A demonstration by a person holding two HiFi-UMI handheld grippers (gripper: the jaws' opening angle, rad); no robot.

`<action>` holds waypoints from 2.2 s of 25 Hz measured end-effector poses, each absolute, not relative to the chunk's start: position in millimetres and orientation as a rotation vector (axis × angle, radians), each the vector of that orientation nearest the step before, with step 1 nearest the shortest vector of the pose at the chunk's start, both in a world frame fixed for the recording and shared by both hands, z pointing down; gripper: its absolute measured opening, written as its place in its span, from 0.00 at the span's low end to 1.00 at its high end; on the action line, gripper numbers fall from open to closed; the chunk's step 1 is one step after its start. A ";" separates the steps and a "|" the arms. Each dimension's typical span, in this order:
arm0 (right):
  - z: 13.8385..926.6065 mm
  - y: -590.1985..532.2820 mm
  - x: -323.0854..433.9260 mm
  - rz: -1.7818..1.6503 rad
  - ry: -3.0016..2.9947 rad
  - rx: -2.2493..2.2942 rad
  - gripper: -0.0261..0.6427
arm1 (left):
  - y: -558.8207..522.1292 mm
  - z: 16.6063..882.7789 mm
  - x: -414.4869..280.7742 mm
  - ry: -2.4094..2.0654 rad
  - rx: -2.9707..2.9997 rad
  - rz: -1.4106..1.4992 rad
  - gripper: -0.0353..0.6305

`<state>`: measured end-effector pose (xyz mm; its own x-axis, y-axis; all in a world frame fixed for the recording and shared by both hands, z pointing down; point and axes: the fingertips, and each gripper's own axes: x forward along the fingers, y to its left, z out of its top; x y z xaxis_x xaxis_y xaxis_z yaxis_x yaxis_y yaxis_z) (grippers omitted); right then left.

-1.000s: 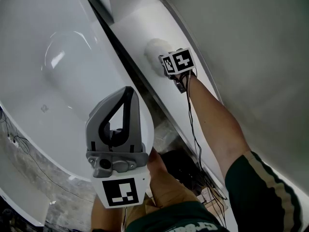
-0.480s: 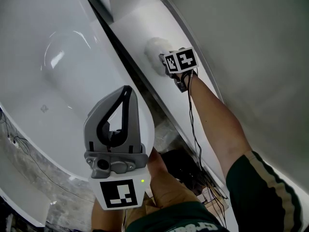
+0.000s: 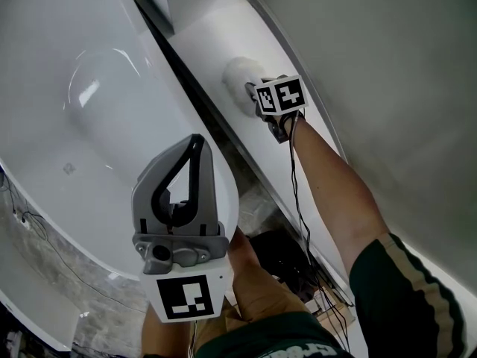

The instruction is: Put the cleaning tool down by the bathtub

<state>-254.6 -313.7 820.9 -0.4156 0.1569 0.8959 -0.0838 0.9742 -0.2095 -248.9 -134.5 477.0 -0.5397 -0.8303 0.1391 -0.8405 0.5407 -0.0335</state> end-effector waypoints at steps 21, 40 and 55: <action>798.4 -319.4 -236.1 0.076 -2.143 -0.025 0.39 | -143.7 476.4 -234.1 -2.642 1.484 0.184 0.07; 754.2 -305.9 -233.9 0.065 -2.246 -0.155 0.39 | -153.3 451.8 -217.8 -2.672 1.469 0.235 0.07; 613.6 -279.4 -232.2 0.140 -2.448 -0.180 0.39 | -152.9 356.8 -209.0 -2.719 1.530 0.302 0.07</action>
